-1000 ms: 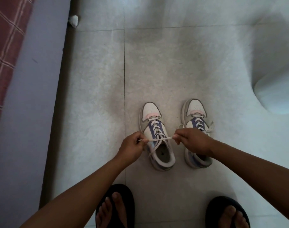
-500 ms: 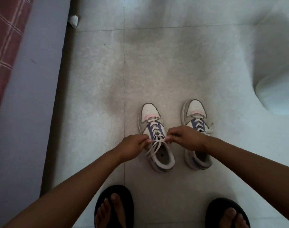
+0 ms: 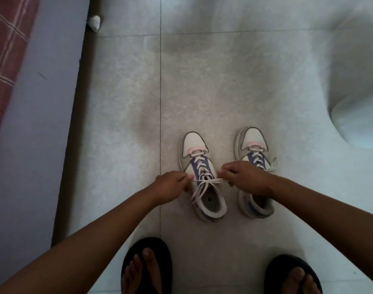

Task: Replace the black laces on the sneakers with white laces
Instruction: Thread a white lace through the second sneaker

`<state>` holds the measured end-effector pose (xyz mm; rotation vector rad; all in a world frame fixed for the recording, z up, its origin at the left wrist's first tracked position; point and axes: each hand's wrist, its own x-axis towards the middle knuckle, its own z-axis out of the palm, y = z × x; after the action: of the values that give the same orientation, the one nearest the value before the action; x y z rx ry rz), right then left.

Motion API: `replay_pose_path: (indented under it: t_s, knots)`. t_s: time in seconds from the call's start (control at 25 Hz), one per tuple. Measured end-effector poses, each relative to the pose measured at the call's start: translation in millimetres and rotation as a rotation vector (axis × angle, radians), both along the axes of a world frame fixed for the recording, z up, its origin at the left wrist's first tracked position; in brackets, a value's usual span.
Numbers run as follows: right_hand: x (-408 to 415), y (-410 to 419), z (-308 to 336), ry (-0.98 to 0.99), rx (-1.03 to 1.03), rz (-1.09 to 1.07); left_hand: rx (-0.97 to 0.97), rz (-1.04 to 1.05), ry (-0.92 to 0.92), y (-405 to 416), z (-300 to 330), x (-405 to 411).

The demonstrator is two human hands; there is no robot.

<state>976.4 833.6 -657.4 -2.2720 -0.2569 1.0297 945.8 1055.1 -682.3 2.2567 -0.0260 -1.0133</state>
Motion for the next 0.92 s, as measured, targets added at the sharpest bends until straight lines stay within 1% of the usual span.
replay_pose_path:
  t_s: [0.04, 0.08, 0.12, 0.16, 0.24, 0.28, 0.4, 0.52, 0.6, 0.64, 0.72, 0.8, 0.84, 0.88, 0.92]
  knots:
    - [0.2, 0.1, 1.7, -0.047, 0.008, -0.038, 0.056, 0.014, -0.077, -1.7, 2.4, 0.5]
    - [-1.5, 1.8, 4.5, -0.107, 0.005, -0.038, 0.121, -0.005, -0.204, -5.3, 4.5, -2.1]
    - [-5.6, 3.3, 5.0, -0.181, -0.023, 0.011, 0.173, -0.044, -0.33, -10.9, 5.8, -8.4]
    - [-12.0, 4.2, 2.5, -0.264, -0.078, 0.1, 0.211, -0.095, -0.416, -18.0, 6.5, -16.6]
    - [-28.0, 5.9, -2.7, -0.37, -0.196, 0.248, 0.25, -0.13, -0.45, -29.7, 2.3, -32.8]
    - [-34.3, 7.0, -5.8, -0.347, -0.203, 0.232, 0.256, -0.092, -0.447, -33.5, -1.7, -36.5]
    - [-42.6, 17.6, -11.2, -0.158, -0.088, 0.011, 0.312, 0.024, -0.451, -46.2, -10.8, -34.5]
    - [-37.3, 30.5, -19.2, -0.194, -0.18, 0.022, 0.36, 0.06, -0.418, -54.5, -12.7, -27.1]
    - [-36.9, 29.6, -20.6, -0.229, -0.187, 0.007, 0.324, 0.074, -0.419, -43.5, -11.9, -25.1]
    - [-37.6, 25.5, -18.3, -0.237, -0.153, -0.029, 0.298, 0.089, -0.45, -35.3, -10.3, -24.4]
    - [-42.3, 15.2, -11.5, -0.29, -0.069, -0.061, 0.219, 0.097, -0.606, -20.2, -6.0, -27.0]
    - [-49.0, 4.5, -5.1, -0.392, -0.052, 0.001, 0.158, 0.037, -0.777, -15.4, -1.8, -31.6]
    - [-49.6, 0.2, -3.4, -0.447, -0.061, 0.027, 0.158, -0.012, -0.834, -13.6, -1.1, -31.4]
    - [-47.7, -1.3, -2.6, -0.484, -0.072, 0.047, 0.18, -0.06, -0.86, -10.8, -2.4, -28.9]
    - [-43.9, 1.1, -2.8, -0.491, -0.085, 0.056, 0.205, -0.1, -0.848, -8.5, -5.1, -24.4]
